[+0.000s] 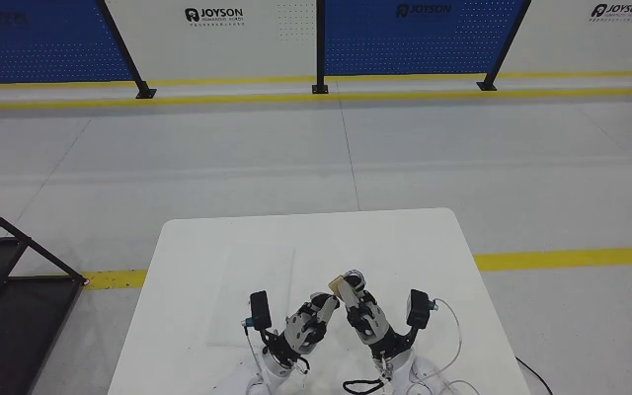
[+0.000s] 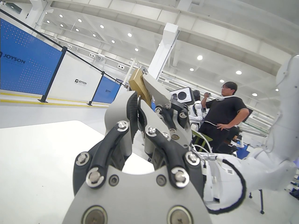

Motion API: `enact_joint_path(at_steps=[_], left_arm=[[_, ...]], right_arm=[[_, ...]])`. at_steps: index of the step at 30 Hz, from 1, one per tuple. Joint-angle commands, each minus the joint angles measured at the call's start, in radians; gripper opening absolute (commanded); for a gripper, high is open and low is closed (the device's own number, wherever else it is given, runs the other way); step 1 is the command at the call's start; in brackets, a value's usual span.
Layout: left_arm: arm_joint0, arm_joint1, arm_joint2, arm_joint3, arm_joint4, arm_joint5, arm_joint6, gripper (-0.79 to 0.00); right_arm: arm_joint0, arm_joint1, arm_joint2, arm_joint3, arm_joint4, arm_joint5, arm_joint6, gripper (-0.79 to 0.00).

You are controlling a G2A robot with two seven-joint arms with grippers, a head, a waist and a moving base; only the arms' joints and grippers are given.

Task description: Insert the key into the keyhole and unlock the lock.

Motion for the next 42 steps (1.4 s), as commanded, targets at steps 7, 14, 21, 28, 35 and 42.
enact_joint_path(at_steps=[7, 14, 21, 28, 35, 42], left_arm=[[-0.003, 0.0, 0.007, 0.003, 0.023, 0.032, 0.029, -0.785], [-0.002, 0.0, 0.014, 0.0, 0.074, 0.103, 0.07, -0.785], [-0.002, 0.0, 0.022, -0.002, 0.152, 0.194, 0.117, -0.785], [-0.002, 0.0, 0.034, 0.007, 0.244, 0.32, 0.171, -0.785], [-0.009, -0.005, 0.05, 0.025, 0.29, 0.43, 0.251, -0.785], [-0.02, -0.008, 0.057, 0.046, 0.351, 0.553, 0.287, -0.785]], right_arm=[[-0.003, 0.002, -0.002, -0.003, -0.024, 0.021, -0.007, -0.785], [-0.005, 0.004, -0.004, -0.006, -0.045, 0.041, -0.024, -0.785], [-0.009, 0.006, -0.005, -0.008, -0.061, 0.056, -0.042, -0.785], [-0.012, 0.008, -0.005, -0.009, -0.07, 0.065, -0.051, -0.785], [-0.015, 0.011, -0.006, -0.011, -0.072, 0.07, -0.056, -0.785], [-0.016, 0.013, -0.008, -0.012, -0.075, 0.077, -0.058, -0.785]])
